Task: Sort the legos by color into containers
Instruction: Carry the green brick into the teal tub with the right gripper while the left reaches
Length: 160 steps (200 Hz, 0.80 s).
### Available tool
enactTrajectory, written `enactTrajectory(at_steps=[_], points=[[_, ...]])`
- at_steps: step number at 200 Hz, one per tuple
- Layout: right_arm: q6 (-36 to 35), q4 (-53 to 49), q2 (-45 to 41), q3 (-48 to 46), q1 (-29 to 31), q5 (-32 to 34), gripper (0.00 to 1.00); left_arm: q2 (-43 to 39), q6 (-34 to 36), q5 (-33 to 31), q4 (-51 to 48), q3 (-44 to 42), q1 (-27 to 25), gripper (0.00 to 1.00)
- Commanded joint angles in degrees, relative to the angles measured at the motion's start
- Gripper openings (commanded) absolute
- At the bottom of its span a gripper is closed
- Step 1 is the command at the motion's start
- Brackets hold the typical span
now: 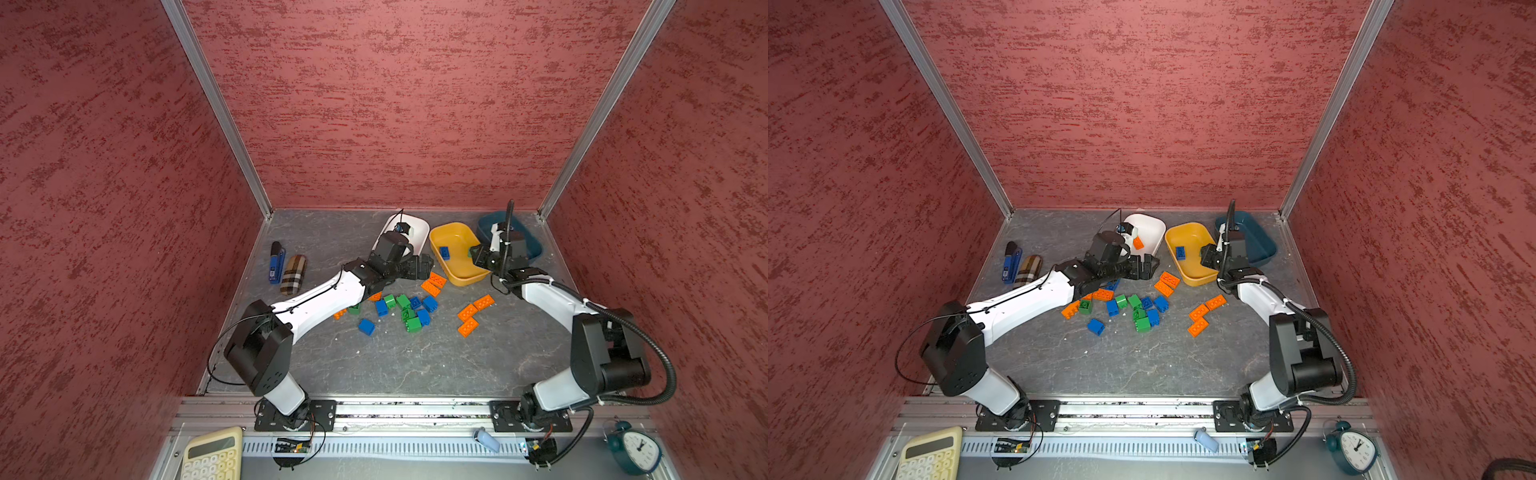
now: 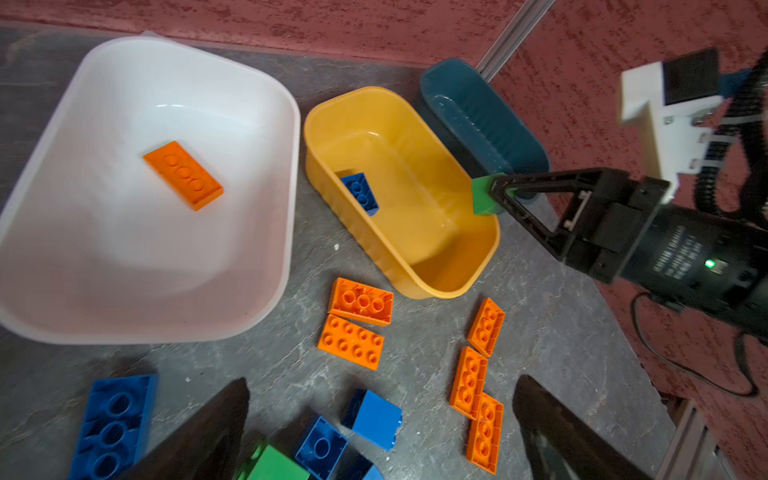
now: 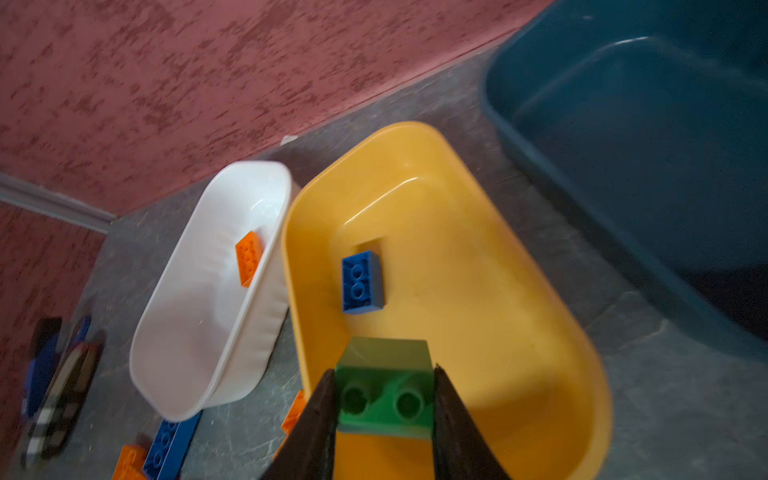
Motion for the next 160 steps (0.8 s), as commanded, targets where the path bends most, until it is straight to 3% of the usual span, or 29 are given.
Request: enactTrajectory(at_steps=[1, 56, 129, 160], points=[[0.7, 2.0, 1.3, 3.2, -4.2, -1.0, 0.26, 1.3, 1.9, -0.2, 3.6, 0.8, -1.1, 0.99], [-6.4, -5.1, 13.2, 16.5, -11.1, 4.4, 0.27, 1.4, 0.3, -1.7, 1.3, 1.5, -2.0, 0.99], [-11.5, -14.1, 26.3, 32.7, -11.9, 14.8, 0.28, 1.4, -3.3, -6.7, -3.1, 1.2, -1.9, 0.99], [-11.7, -15.9, 26.9, 34.0, -11.9, 15.4, 0.41, 0.9, -3.4, -8.4, -4.4, 0.5, -2.0, 0.99]])
